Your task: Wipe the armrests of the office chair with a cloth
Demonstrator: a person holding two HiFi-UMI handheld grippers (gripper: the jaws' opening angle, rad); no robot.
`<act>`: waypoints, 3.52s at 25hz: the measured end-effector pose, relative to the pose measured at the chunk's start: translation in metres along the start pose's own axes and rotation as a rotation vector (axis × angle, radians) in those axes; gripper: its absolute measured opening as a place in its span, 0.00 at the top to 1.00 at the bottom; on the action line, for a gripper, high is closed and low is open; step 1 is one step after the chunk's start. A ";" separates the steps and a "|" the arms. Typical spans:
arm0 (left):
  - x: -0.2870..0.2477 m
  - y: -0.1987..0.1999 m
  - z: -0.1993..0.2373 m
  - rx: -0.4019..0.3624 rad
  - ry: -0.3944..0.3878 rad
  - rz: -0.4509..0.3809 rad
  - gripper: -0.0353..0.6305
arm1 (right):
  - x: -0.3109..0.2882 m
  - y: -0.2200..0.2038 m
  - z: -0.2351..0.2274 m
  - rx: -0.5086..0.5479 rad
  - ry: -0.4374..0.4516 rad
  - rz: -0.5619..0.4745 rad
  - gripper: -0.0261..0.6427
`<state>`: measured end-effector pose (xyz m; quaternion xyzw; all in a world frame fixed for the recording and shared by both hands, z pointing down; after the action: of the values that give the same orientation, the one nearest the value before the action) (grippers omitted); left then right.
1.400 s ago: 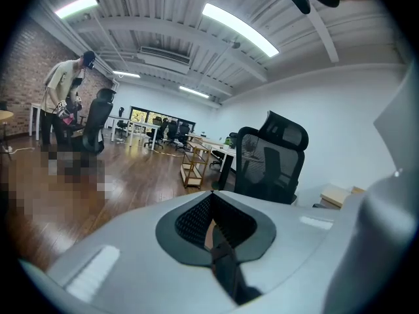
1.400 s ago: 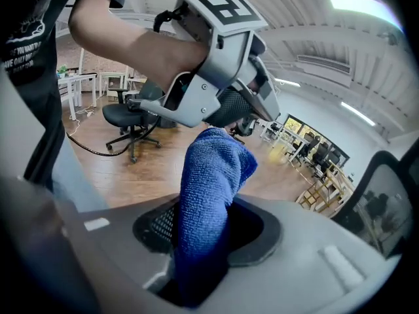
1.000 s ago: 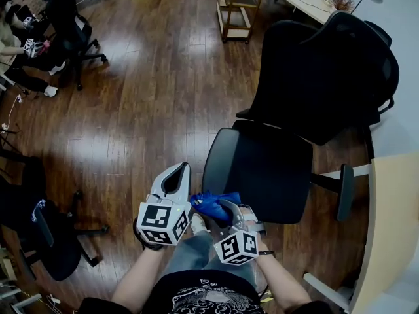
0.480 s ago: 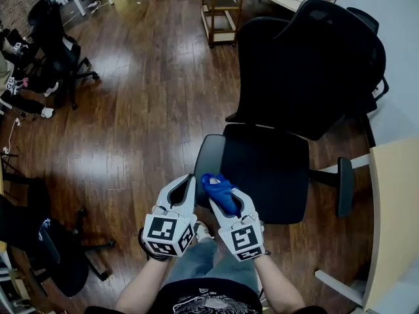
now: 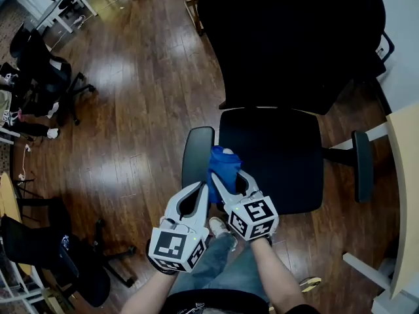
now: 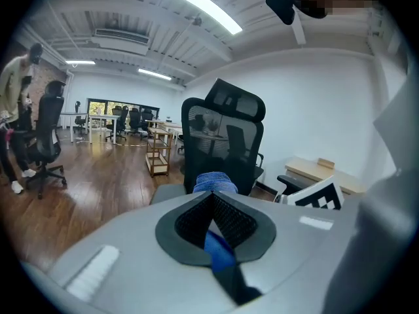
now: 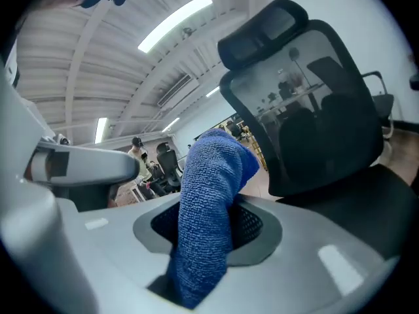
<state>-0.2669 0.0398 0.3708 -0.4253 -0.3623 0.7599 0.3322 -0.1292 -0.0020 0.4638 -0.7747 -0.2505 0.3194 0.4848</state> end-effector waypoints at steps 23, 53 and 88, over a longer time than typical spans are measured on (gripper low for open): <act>-0.014 -0.041 0.007 -0.089 0.068 -0.001 0.94 | -0.081 -0.109 -0.056 -0.233 0.031 0.024 0.75; -0.011 -0.038 0.025 -0.052 0.052 -0.034 0.94 | -0.113 -0.146 -0.083 -0.156 -0.155 0.225 0.74; 0.016 0.011 0.080 0.068 0.194 -0.061 0.94 | -0.035 0.056 0.068 -0.037 -0.050 0.007 0.74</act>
<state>-0.3472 0.0258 0.3847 -0.4741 -0.3154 0.7165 0.4029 -0.1990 -0.0090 0.3995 -0.7761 -0.2658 0.3357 0.4629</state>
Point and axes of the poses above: the fingertips, and each gripper's own axes: x backward along the fingers, z to its left, y out of its top, the point moved 10 cm from there along x, backward along the fingers, and after that the axes turned 11 degrees about x, right-handed, at the moved point
